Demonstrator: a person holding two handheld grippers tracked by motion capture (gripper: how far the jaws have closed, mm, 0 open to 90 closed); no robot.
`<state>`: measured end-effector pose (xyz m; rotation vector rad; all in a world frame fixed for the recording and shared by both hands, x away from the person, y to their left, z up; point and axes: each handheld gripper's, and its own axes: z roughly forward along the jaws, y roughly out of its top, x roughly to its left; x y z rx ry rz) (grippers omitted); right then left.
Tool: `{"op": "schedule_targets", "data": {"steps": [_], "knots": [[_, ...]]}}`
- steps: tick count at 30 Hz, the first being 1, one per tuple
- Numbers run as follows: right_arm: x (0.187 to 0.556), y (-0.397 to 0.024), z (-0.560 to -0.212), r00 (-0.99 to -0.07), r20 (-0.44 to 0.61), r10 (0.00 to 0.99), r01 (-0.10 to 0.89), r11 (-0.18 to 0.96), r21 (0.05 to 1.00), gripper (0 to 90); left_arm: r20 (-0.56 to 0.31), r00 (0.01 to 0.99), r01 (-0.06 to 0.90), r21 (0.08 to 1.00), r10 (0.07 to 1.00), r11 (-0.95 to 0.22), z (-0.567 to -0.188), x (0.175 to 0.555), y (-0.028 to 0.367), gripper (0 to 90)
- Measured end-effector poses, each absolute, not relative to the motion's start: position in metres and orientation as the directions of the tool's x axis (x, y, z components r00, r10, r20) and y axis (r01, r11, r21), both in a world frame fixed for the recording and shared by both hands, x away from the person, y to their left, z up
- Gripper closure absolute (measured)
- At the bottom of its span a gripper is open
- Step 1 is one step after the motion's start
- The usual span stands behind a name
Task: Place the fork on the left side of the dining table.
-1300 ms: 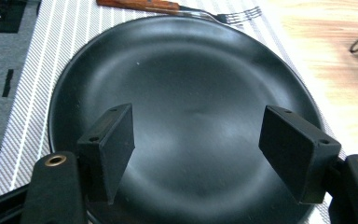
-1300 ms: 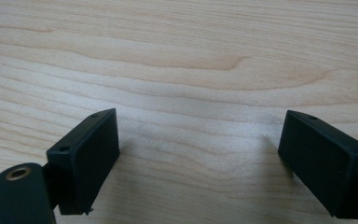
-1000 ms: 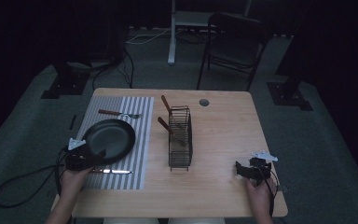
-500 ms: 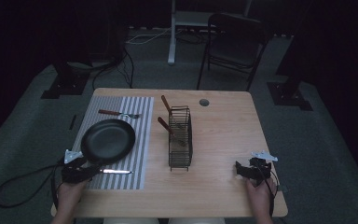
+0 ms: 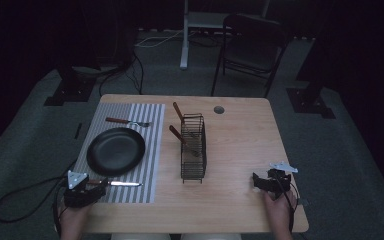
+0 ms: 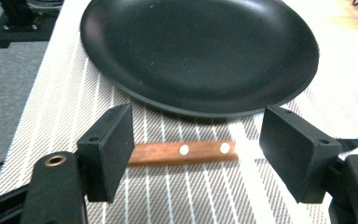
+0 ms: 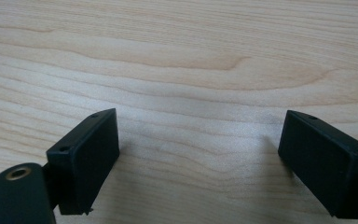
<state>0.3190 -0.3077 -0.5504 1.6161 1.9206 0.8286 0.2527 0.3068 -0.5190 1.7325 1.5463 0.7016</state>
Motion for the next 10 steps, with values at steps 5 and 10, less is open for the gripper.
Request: {"op": "schedule_targets", "data": {"steps": [5, 10], "knots": [[0.319, -0.3078, -0.5504, -0.176, 0.013, 0.984, 0.685, 0.113, 0.72, 11.9, -0.059, 0.12, 0.605, 0.795, 0.991, -0.026, -0.5213, 0.2446, 0.3109, 26.8], [0.3191, -0.3077, -0.5503, -0.176, 0.013, 0.984, 0.685, 0.113, 0.72, 11.9, -0.052, 0.114, 0.604, 0.797, 0.992, -0.027, -0.5216, 0.2423, 0.3117, 26.8]]}}
